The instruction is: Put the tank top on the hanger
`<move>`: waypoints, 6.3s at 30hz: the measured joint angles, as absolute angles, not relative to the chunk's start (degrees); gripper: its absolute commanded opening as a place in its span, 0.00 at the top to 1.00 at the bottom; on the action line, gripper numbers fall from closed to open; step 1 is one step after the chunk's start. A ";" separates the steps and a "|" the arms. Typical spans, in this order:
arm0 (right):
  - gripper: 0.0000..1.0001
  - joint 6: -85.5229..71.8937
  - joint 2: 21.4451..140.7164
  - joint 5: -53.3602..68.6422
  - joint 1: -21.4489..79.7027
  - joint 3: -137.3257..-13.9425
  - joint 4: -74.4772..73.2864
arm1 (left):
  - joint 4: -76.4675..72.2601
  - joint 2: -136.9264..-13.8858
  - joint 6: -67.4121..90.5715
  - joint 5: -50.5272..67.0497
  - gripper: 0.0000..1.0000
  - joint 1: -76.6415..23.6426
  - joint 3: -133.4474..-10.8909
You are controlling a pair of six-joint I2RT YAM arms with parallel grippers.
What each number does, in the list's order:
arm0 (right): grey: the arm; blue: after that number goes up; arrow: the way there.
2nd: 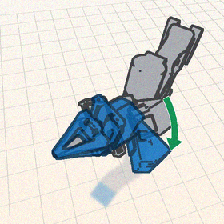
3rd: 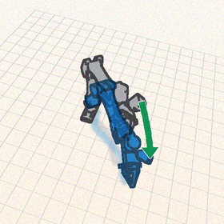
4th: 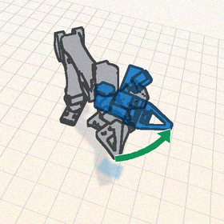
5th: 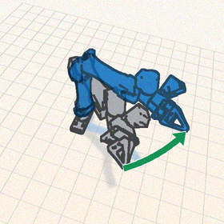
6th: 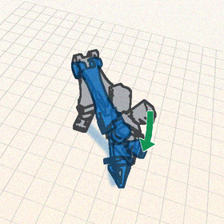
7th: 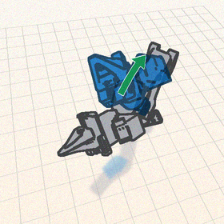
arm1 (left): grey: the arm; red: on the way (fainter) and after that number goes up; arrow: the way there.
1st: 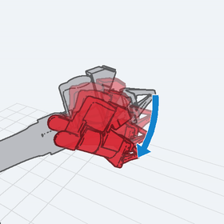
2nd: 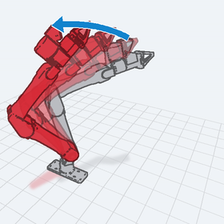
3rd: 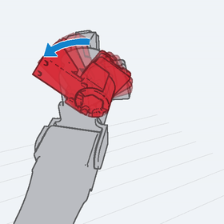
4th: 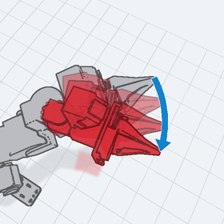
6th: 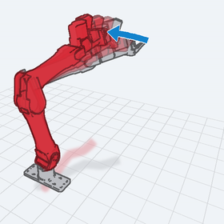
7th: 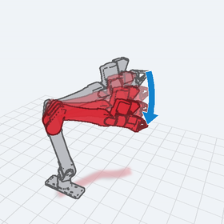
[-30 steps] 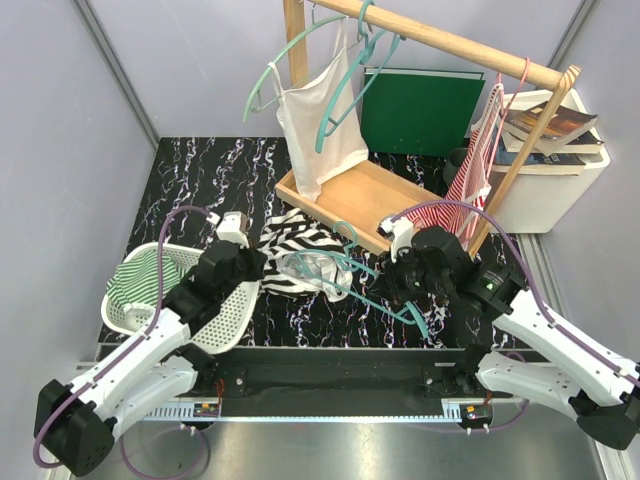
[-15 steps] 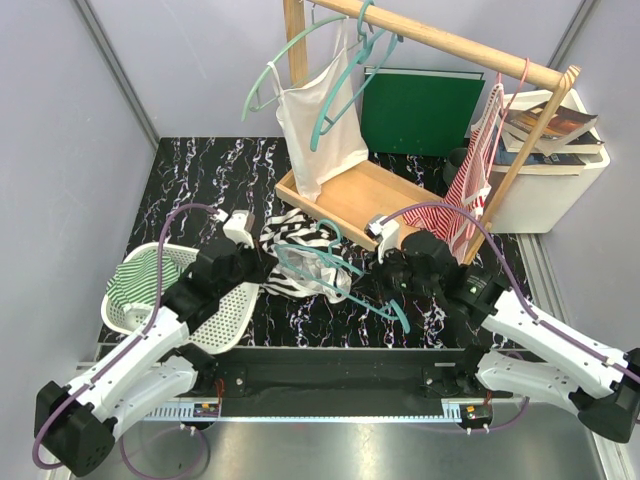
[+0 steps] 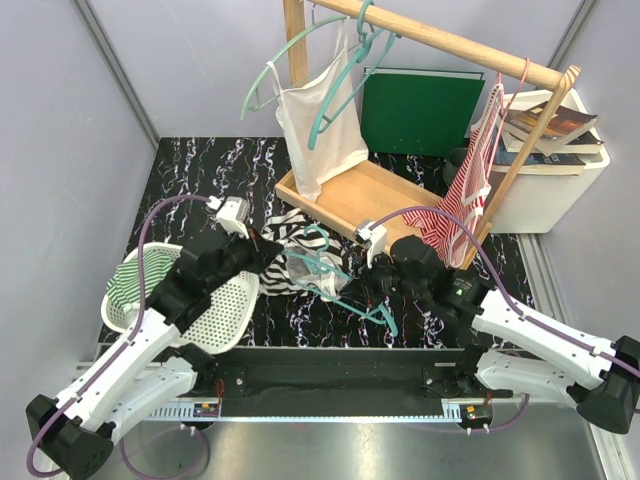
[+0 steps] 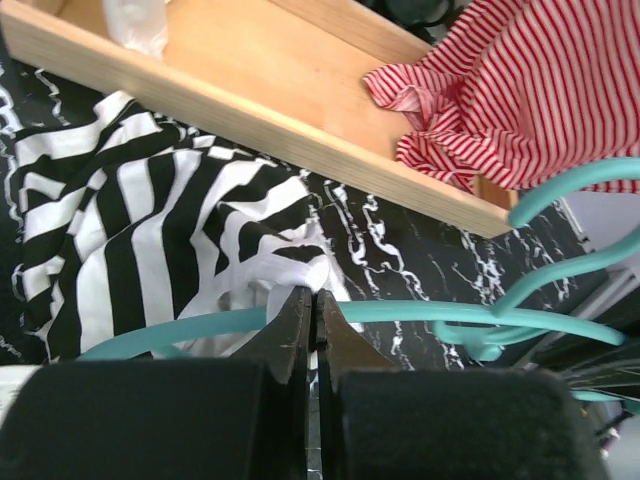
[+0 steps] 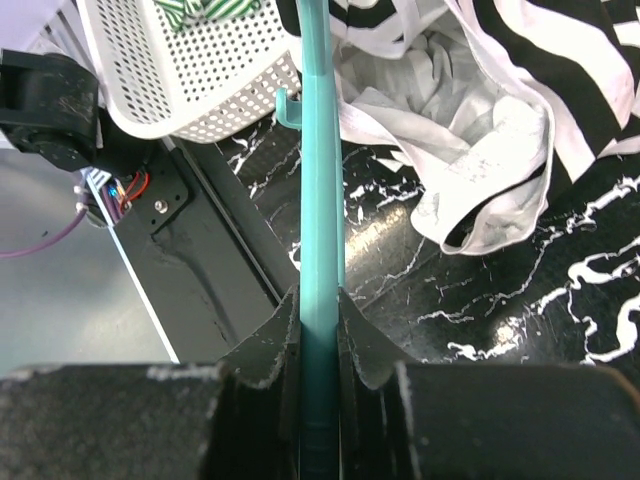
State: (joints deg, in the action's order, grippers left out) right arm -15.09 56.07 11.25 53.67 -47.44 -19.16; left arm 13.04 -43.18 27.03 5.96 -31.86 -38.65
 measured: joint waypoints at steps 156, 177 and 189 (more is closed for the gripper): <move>0.83 -29.85 73.47 3.60 66.06 -30.57 0.56 | 33.01 -37.63 2.68 9.54 1.00 -35.48 -43.97; 1.00 -26.92 76.79 -13.96 49.65 -42.81 -12.32 | 31.09 -25.45 2.68 18.04 1.00 -35.07 -42.46; 1.00 -23.24 78.59 -17.45 42.96 -52.38 -15.33 | 28.47 -25.21 2.66 19.11 1.00 -34.81 -41.95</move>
